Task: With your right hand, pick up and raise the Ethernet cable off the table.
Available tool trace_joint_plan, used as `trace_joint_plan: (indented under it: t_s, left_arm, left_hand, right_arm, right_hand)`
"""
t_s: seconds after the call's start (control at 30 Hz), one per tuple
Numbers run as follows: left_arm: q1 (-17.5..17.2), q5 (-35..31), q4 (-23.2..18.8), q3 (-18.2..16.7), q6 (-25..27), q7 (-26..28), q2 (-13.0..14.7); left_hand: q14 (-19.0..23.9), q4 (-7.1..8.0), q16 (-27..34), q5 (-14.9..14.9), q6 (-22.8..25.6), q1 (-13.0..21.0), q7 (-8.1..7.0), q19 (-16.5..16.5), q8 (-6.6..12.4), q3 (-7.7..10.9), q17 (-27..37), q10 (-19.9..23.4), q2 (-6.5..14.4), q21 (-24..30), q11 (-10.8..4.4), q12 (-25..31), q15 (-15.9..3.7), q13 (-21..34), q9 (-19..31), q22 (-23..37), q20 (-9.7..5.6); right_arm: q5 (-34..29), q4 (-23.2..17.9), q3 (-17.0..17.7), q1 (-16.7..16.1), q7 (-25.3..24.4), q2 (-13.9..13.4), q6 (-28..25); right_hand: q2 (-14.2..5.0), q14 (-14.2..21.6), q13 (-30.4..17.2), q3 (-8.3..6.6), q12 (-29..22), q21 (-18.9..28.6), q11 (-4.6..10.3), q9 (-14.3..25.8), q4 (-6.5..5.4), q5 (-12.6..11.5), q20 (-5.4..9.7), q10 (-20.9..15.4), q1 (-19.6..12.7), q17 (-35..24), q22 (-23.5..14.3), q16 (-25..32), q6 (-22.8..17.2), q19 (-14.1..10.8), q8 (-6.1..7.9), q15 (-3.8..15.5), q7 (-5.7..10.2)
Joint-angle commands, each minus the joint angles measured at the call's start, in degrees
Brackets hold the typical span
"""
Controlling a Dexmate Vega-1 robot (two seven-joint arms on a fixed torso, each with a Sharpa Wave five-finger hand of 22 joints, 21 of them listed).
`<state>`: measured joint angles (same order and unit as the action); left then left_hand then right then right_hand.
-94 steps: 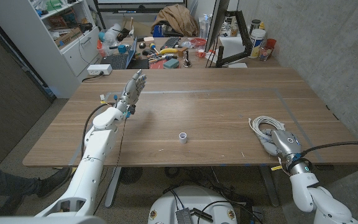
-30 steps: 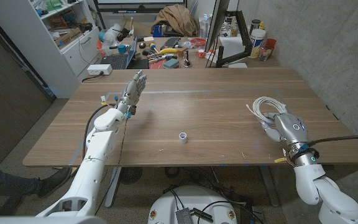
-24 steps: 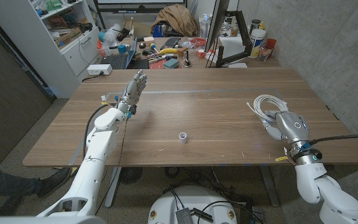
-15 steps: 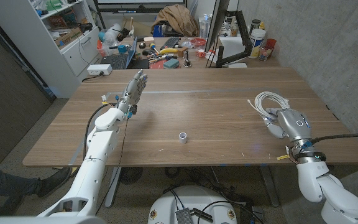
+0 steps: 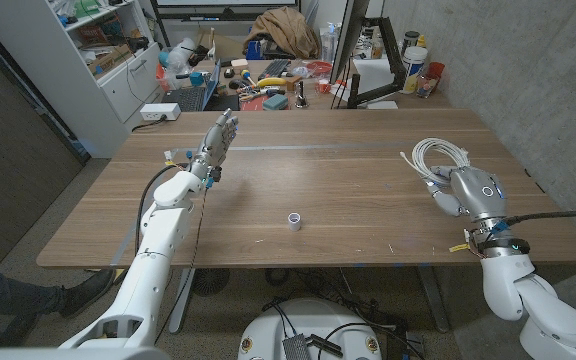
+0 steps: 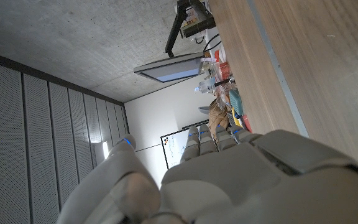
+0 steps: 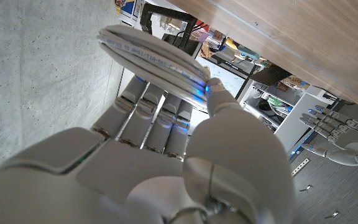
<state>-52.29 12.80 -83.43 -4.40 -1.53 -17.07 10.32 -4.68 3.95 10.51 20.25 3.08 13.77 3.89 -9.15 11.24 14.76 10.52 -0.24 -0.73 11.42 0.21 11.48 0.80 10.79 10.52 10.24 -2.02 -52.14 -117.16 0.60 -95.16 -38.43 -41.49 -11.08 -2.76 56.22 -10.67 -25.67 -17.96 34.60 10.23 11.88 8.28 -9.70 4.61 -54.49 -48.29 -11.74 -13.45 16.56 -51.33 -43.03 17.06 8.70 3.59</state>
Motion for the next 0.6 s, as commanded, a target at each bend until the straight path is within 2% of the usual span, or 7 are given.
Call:
trace_joint_plan:
  t_s: [0.03, 0.6]
  left_arm:
    - [0.88, 0.11, 0.97, 0.2, -0.53, -0.54, -0.06]
    - [1.13, 0.38, 1.91, 0.18, -0.9, -0.68, -0.34]
  left_hand:
    - [-0.06, 0.02, 0.36, 0.02, 0.19, 0.25, 0.16, -0.63, 0.21, -0.27, 0.13, -0.26, 0.32, 0.22, -0.09, 0.18, 0.15, 0.11, 0.2, 0.22, -0.81]
    - [-0.09, 0.02, 0.35, 0.0, 0.18, 0.35, 0.19, -0.68, 0.19, -0.42, 0.13, -0.27, 0.41, 0.21, 0.02, 0.17, 0.14, 0.11, 0.2, 0.22, -0.84]
  right_arm:
    - [-0.27, -1.07, 1.76, 0.27, -0.05, 1.14, 1.52]
    - [-1.49, -2.3, 3.65, 0.45, 0.27, 1.8, 3.56]
  right_hand:
    - [-3.89, 0.7, -0.15, 0.38, 0.12, 0.33, 0.67, 0.17, -0.05, -0.36, 6.9, -0.67, -3.74, -0.14, -0.21, -0.07, -6.69, -0.28, 0.14, 4.83, 6.02]
    - [-3.85, 0.91, -0.16, 0.61, 0.32, 0.65, 0.66, 0.2, -0.05, -0.38, 6.89, -1.01, -3.86, -0.13, -0.27, -0.26, -6.94, -0.21, 0.0, 4.85, 6.09]
